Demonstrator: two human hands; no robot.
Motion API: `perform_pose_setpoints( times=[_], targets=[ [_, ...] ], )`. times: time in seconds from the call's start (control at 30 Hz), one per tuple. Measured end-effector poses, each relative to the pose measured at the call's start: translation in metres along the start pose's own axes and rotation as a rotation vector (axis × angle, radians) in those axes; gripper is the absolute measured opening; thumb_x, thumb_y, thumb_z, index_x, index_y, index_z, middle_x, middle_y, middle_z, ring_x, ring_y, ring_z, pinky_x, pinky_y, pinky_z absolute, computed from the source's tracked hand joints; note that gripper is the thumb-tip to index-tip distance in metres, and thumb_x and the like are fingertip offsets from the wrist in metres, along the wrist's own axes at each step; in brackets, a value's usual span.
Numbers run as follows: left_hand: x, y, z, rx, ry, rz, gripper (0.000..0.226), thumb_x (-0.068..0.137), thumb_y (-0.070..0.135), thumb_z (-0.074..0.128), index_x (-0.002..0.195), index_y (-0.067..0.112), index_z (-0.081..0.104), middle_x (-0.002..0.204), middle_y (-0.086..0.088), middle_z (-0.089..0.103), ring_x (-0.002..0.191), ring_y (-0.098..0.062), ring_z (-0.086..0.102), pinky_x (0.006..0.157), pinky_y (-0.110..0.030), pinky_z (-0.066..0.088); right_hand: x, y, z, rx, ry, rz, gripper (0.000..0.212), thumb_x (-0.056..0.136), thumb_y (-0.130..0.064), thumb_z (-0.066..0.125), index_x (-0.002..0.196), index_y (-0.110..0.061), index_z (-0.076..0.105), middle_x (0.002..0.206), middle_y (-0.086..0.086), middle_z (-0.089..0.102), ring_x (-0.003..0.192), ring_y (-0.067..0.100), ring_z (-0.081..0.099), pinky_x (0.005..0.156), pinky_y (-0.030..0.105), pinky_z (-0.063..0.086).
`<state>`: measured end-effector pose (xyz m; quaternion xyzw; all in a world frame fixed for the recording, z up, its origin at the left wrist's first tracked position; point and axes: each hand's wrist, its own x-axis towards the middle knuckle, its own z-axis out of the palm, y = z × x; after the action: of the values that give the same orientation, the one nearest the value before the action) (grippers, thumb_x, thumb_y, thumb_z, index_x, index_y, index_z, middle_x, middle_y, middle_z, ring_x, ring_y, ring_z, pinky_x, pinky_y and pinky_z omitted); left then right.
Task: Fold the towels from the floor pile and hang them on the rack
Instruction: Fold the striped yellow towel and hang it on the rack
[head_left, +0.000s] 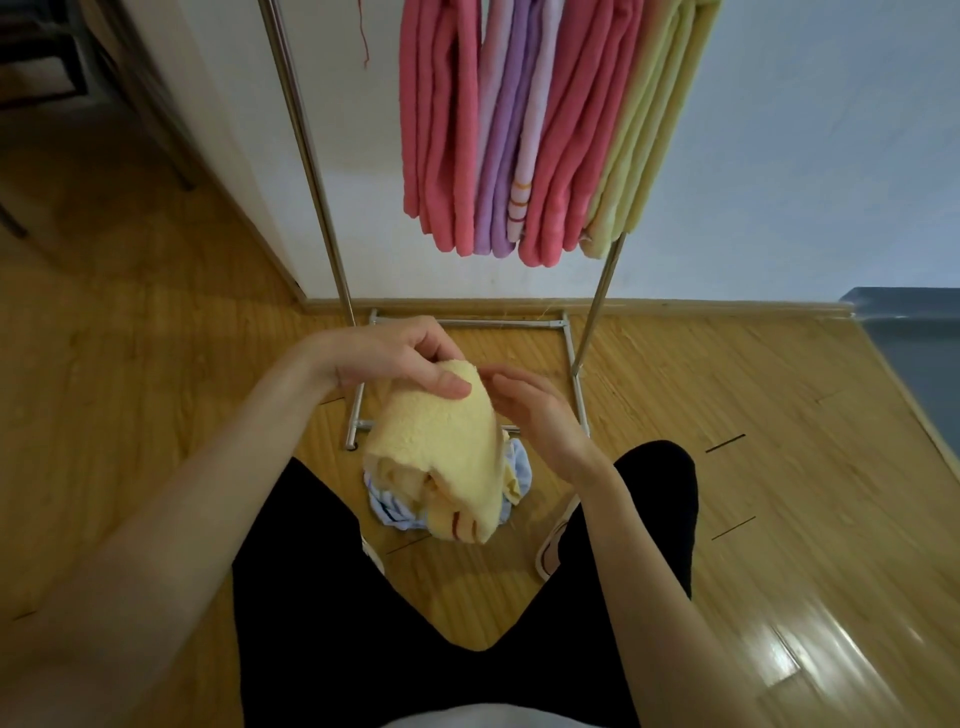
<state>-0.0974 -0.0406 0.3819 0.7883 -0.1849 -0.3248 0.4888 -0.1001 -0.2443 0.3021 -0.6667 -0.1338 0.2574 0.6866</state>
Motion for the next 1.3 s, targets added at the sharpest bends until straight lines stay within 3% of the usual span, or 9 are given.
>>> perform_pose_setpoints(
  times=[0.17, 0.23, 0.33, 0.5, 0.7, 0.87, 1.0, 1.1, 1.3],
  targets=[
    [-0.012, -0.003, -0.002, -0.024, 0.012, 0.004, 0.041, 0.066, 0.054, 0.076, 0.084, 0.018, 0.076, 0.084, -0.002, 0.069, 0.080, -0.018, 0.067, 0.065, -0.021, 0.051, -0.003, -0.005, 0.005, 0.053, -0.294, 0.075, 0.047, 0.086, -0.025, 0.060, 0.108, 0.016, 0.054, 0.107, 0.021, 0.058, 0.102, 0.034, 0.054, 0.098, 0.052, 0.038],
    [-0.019, -0.005, -0.005, -0.054, 0.062, 0.006, 0.028, 0.070, 0.044, 0.077, 0.083, 0.019, 0.076, 0.083, -0.002, 0.070, 0.077, -0.017, 0.067, 0.062, -0.019, 0.051, -0.003, -0.012, 0.002, 0.001, -0.279, 0.054, 0.032, 0.089, -0.016, 0.062, 0.107, 0.011, 0.058, 0.104, 0.017, 0.063, 0.099, 0.031, 0.060, 0.092, 0.050, 0.044],
    [-0.027, -0.008, -0.013, -0.018, 0.177, 0.021, 0.051, 0.066, 0.054, 0.078, 0.093, 0.011, 0.073, 0.088, -0.009, 0.070, 0.080, -0.022, 0.067, 0.065, -0.021, 0.052, 0.001, -0.032, -0.007, -0.027, -0.218, -0.019, 0.005, 0.087, -0.014, 0.064, 0.090, -0.010, 0.064, 0.090, 0.003, 0.067, 0.087, 0.020, 0.064, 0.076, 0.032, 0.051],
    [-0.050, -0.008, -0.025, -0.078, 0.217, 0.069, 0.042, 0.083, 0.024, 0.073, 0.119, 0.019, 0.052, 0.112, -0.030, 0.059, 0.102, -0.045, 0.058, 0.085, -0.045, 0.052, 0.006, -0.064, -0.028, -0.239, -0.104, -0.125, 0.018, 0.087, -0.017, 0.067, 0.086, -0.001, 0.058, 0.083, 0.009, 0.061, 0.077, 0.022, 0.058, 0.070, 0.037, 0.047],
    [-0.050, 0.004, -0.036, 0.503, 0.156, -0.127, 0.023, 0.087, 0.006, 0.064, 0.094, 0.026, 0.074, 0.091, 0.030, 0.065, 0.093, 0.006, 0.059, 0.089, -0.022, 0.047, 0.014, -0.100, -0.019, -0.683, -0.271, -0.224, 0.031, 0.085, 0.001, 0.062, 0.105, -0.012, 0.041, 0.075, 0.017, 0.049, 0.060, 0.012, 0.042, 0.056, 0.025, 0.039],
    [-0.055, 0.022, -0.062, 0.654, 0.413, -0.180, 0.030, 0.089, 0.007, 0.062, 0.107, 0.029, 0.070, 0.098, 0.021, 0.058, 0.099, -0.001, 0.055, 0.087, -0.022, 0.042, 0.046, -0.132, 0.001, -1.092, -0.433, -0.305, 0.032, 0.081, 0.008, 0.049, 0.095, -0.015, 0.066, 0.097, -0.006, 0.063, 0.088, 0.016, 0.058, 0.080, 0.030, 0.047],
    [-0.062, 0.033, -0.080, 0.843, 0.691, -0.142, 0.038, 0.092, 0.010, 0.057, 0.127, 0.025, 0.059, 0.109, 0.007, 0.055, 0.103, -0.011, 0.051, 0.088, -0.026, 0.041, 0.079, -0.165, 0.012, -1.233, -0.287, -0.347, 0.035, 0.086, 0.004, 0.049, 0.110, -0.011, 0.070, 0.113, -0.002, 0.067, 0.104, 0.013, 0.062, 0.089, 0.019, 0.043],
    [-0.069, 0.040, -0.088, 0.880, 0.963, -0.044, 0.039, 0.095, 0.014, 0.052, 0.134, 0.022, 0.054, 0.105, 0.007, 0.051, 0.095, -0.008, 0.048, 0.080, -0.019, 0.036, 0.089, -0.201, 0.025, -1.226, -0.162, -0.461, 0.027, 0.095, -0.023, 0.055, 0.115, -0.008, 0.066, 0.101, -0.004, 0.066, 0.085, -0.001, 0.063, 0.073, 0.007, 0.039],
    [-0.068, 0.062, -0.121, 0.924, 1.287, 0.015, 0.036, 0.094, 0.023, 0.053, 0.130, 0.014, 0.053, 0.116, -0.007, 0.056, 0.106, -0.021, 0.054, 0.090, -0.029, 0.039, 0.114, -0.239, 0.053, -1.068, -0.024, -0.552, 0.057, 0.100, -0.045, 0.031, 0.086, 0.001, 0.062, 0.078, 0.015, 0.049, 0.068, 0.020, 0.045, 0.058, 0.017, 0.033]
  ],
)
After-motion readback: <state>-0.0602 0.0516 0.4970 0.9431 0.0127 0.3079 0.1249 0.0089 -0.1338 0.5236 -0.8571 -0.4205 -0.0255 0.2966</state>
